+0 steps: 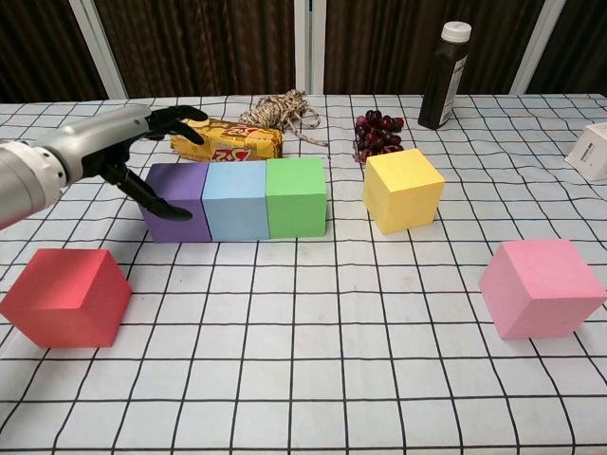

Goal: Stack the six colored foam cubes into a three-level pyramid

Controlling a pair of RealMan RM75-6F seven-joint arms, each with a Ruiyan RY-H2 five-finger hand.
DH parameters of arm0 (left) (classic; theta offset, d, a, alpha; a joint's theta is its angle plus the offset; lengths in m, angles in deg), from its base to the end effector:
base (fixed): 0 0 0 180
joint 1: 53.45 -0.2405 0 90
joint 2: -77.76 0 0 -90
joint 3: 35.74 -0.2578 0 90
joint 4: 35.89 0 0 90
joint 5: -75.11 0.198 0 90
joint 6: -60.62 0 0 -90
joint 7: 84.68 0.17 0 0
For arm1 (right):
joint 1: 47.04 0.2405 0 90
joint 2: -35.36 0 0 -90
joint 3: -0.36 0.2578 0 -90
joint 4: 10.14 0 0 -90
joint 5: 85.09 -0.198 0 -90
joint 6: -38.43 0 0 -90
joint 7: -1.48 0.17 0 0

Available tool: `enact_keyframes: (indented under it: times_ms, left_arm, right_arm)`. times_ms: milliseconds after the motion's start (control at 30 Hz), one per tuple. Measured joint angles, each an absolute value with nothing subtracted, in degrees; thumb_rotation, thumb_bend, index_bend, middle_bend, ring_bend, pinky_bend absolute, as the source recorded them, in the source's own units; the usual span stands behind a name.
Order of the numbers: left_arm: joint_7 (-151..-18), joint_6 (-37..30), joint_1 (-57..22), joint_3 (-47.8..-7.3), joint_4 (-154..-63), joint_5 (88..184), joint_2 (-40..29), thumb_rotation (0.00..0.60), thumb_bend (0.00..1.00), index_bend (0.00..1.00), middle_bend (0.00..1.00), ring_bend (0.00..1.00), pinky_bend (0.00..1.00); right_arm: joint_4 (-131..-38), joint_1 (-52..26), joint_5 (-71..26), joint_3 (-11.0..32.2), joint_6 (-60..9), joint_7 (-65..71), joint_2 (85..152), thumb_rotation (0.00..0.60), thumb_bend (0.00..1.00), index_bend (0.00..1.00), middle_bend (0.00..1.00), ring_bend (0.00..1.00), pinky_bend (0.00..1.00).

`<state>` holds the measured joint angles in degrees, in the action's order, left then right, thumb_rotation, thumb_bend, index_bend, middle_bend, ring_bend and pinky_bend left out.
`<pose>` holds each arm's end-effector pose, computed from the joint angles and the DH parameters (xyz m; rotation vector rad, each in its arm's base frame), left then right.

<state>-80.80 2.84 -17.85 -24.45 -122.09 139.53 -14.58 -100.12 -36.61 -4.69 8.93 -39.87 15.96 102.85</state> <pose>-0.1605 0.3397 -0.0261 -1.6468 -1.3531 -1.1234 -0.3012 -0.2557 0.1601 1.2572 -1.1163 1.1386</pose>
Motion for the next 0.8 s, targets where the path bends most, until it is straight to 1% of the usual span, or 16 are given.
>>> enact_keyframes:
  times_ms: [233,367,467,633,800]
  left_arm:
    - [-79.9,-2.5,-21.8,-26.5,-131.5,142.9,-6.7,0.6,0.04,0.03,0.12,0.01,0.0]
    - [-79.9,-7.7,-25.7,-28.1,-137.2,145.7,-0.4,0.6,0.03,0.03,0.12,0.01,0.0]
    - [-80.2,-11.7,-28.9,-29.2,-139.7,147.2,3.7,0.6,0.02,0.03,0.12,0.01,0.0]
    - [-82.4,-16.4,-34.0,-30.6,-140.3,147.8,8.1,0.6,0.0,0.03,0.12,0.01,0.0]
    - [-85.2,-20.0,-37.5,-31.7,-136.7,149.4,9.1,0.6,0.0,0.04,0.12,0.01,0.01]
  right_arm:
    - [-101.7,-34.8,-4.3,9.4,-38.2,13.1,102.3,0.6,0.01,0.0,0.0,0.0,0.0]
    - [-103.6,-32.9,-4.1,10.0,-36.6,10.7,101.9,0.6,0.01,0.0,0.0,0.0,0.0]
    - [-105.2,-30.9,-4.0,10.6,-34.5,8.8,101.7,0.6,0.01,0.0,0.0,0.0,0.0]
    - [-108.1,-27.1,-4.8,11.5,-30.0,4.8,101.8,0.6,0.01,0.0,0.0,0.0,0.0]
    - [-110.4,-23.4,-6.2,12.2,-26.6,-0.7,103.5,0.6,0.02,0.0,0.0,0.0,0.0]
